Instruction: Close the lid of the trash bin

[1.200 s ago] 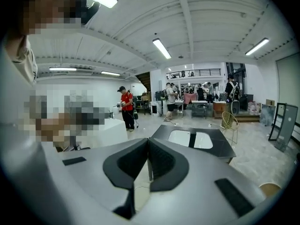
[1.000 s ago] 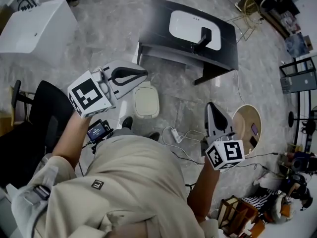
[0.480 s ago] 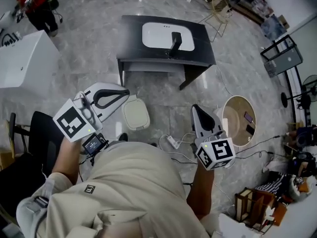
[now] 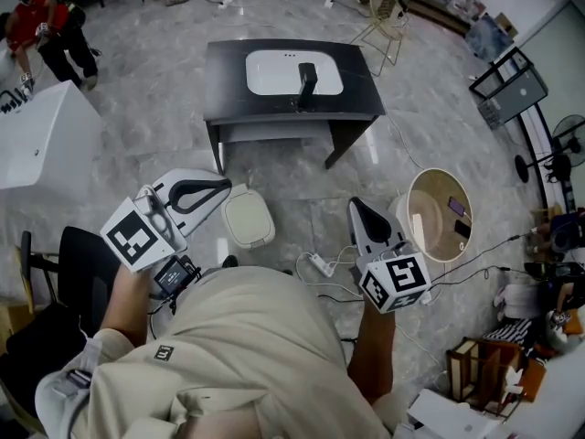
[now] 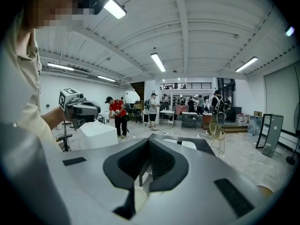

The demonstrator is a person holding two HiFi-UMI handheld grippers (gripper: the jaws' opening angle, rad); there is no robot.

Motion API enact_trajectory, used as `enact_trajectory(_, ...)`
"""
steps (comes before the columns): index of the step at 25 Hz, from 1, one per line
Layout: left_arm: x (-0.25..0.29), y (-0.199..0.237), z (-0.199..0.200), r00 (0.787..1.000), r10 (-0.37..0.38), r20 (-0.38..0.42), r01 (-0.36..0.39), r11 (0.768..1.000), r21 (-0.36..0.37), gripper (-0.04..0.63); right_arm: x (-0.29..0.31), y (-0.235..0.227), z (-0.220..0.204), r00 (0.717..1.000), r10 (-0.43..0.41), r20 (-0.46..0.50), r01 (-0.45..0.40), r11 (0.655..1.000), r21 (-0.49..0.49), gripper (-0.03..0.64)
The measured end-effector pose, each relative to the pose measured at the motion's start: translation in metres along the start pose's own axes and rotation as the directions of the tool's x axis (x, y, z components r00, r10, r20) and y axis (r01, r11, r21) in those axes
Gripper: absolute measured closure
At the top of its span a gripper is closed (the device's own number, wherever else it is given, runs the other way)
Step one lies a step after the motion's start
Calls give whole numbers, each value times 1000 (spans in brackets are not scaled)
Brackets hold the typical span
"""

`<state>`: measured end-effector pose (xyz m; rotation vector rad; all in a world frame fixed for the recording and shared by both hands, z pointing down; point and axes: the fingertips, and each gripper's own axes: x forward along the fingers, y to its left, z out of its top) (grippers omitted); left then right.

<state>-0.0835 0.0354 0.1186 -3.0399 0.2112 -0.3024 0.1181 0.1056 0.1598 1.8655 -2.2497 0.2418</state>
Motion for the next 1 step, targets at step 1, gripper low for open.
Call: enact_trajectory(1, 1, -2, 3, 1000, -2, 2, 2, 1000, 2, 578, -2, -1, 1, 1000, -2, 0, 2, 1000, 2, 595)
